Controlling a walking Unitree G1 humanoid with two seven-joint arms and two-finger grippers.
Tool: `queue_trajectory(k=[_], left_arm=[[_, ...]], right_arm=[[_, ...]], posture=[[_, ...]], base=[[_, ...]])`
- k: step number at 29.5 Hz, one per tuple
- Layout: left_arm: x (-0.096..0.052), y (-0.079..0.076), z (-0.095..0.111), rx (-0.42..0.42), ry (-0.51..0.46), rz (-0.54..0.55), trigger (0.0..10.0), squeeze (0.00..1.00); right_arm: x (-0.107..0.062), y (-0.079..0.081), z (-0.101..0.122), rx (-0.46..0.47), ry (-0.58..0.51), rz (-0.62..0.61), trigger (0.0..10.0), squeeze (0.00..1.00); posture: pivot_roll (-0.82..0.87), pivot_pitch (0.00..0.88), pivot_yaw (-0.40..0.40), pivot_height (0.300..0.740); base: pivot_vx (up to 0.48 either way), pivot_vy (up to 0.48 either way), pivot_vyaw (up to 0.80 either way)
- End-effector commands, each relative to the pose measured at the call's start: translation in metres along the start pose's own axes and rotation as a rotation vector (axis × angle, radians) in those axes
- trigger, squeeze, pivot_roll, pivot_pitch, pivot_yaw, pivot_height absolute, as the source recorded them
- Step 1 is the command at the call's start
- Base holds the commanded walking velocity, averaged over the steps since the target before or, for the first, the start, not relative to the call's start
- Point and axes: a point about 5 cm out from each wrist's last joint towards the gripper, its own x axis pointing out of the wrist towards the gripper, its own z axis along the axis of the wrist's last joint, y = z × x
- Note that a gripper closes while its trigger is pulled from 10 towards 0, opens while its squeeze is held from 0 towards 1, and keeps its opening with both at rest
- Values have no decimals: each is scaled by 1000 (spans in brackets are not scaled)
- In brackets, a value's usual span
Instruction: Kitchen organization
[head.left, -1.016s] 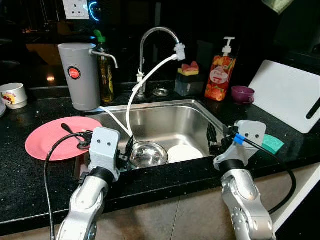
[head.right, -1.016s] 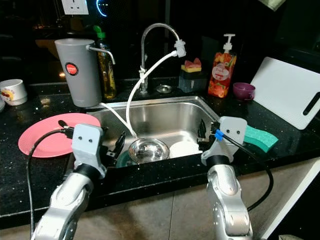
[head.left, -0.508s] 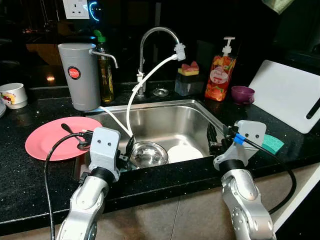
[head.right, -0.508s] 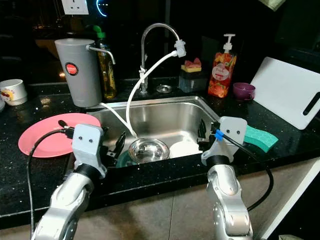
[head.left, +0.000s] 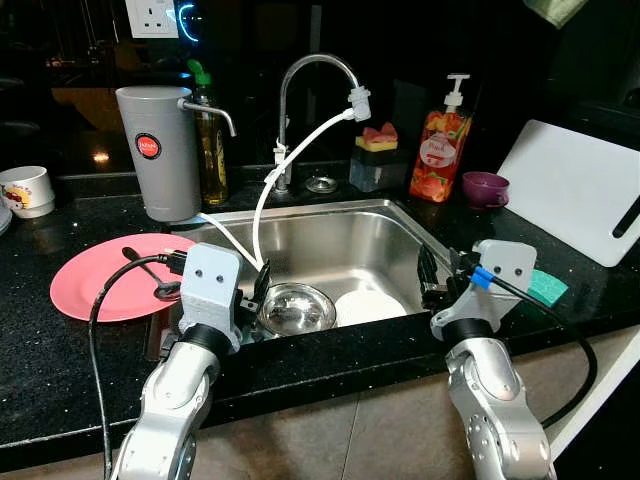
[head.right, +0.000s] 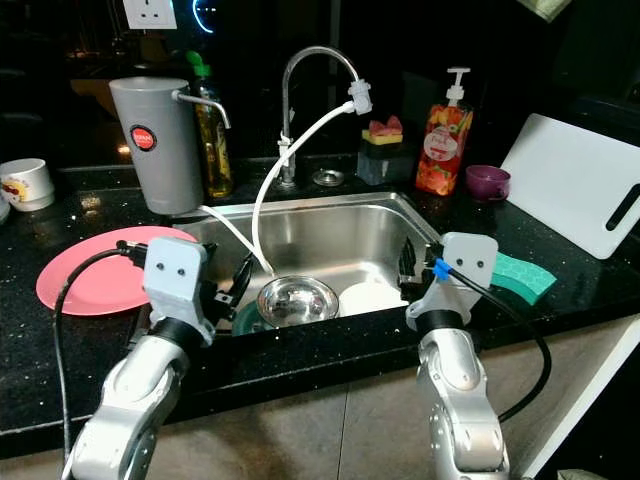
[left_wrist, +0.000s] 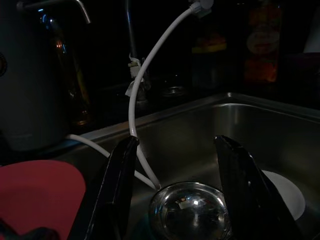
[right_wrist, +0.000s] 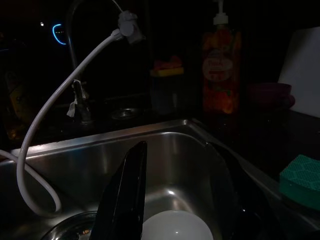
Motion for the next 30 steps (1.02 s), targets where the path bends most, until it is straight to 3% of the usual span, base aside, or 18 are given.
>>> queue_trajectory(k=[1, 14, 17, 21, 27, 30], left_arm=[[-3, 8, 0, 8, 11, 13, 10000, 0], [2, 13, 11, 4, -18, 58, 10000, 0], [4, 5, 22, 0, -42, 16, 10000, 0], [7, 3, 18, -7, -27, -29, 10000, 0], [14, 19, 6, -3, 15, 9, 10000, 0], [14, 14, 2, 27, 52, -26, 10000, 0]], right_arm=[[-4, -1, -3, -5, 7, -14, 10000, 0], [0, 5, 3, 7, -1, 18, 10000, 0], [2, -1, 12, 0, -28, 16, 10000, 0], [1, -3, 16, 5, -45, -28, 10000, 0], [-8, -2, 13, -12, -38, -42, 10000, 0], [0, -7, 12, -15, -35, -46, 10000, 0]], posture=[[91, 32, -42, 740], [90, 47, -68, 740], [92, 31, -15, 740], [17, 37, 1, 740], [24, 28, 14, 740], [42, 7, 8, 740]], base=[[0, 0, 0], [0, 0, 0], [0, 0, 0], [0, 0, 0], [0, 0, 0], [0, 0, 0]])
